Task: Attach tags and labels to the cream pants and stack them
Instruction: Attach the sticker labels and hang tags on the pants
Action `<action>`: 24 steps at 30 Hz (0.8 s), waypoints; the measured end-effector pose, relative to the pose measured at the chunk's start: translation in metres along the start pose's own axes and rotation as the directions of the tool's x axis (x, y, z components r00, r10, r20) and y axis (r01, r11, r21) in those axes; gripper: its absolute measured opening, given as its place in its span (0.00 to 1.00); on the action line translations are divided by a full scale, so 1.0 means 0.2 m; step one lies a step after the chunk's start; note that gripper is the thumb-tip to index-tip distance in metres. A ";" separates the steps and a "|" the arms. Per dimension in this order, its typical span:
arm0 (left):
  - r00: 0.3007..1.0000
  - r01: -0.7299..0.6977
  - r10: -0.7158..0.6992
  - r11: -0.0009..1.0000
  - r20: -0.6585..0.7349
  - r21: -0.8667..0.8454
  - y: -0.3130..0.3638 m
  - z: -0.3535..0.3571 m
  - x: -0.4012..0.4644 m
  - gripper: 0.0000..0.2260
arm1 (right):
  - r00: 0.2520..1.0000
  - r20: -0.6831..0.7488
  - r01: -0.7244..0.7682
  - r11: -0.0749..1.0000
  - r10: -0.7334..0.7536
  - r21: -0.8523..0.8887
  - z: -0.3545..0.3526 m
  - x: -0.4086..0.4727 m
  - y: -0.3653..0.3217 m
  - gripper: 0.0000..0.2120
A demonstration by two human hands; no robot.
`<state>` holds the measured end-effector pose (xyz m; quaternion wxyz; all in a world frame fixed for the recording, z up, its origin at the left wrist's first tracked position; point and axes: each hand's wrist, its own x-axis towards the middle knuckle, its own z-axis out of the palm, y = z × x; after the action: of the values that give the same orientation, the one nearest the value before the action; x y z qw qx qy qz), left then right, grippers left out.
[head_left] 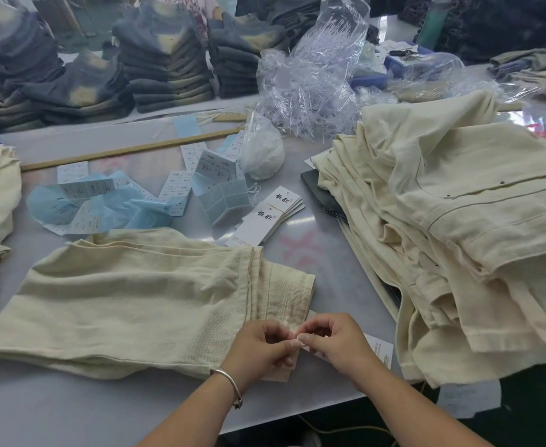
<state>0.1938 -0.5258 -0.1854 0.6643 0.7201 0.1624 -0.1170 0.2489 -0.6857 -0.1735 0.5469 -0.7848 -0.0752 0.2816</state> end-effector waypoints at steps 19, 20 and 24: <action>0.970 -0.117 0.119 0.993 -0.213 0.019 -0.07 0.03 -0.03 0.10 | 0.974 0.158 -0.200 0.949 0.165 0.243 -0.01 0.01 -0.08 0.03; 0.969 -0.111 0.115 0.993 -0.216 0.030 -0.05 0.04 -0.03 0.10 | 0.972 0.163 -0.204 0.950 0.169 0.236 -0.02 0.02 -0.10 0.03; 0.985 -0.068 0.060 0.997 -0.162 -0.044 0.04 0.02 -0.04 0.14 | 0.980 0.132 -0.175 0.959 0.148 0.224 -0.07 0.06 -0.18 0.05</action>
<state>0.1898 -0.5319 -0.1760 0.6701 0.7155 0.1950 -0.0330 0.2733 -0.6782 -0.1430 0.6057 -0.7008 -0.0081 0.3767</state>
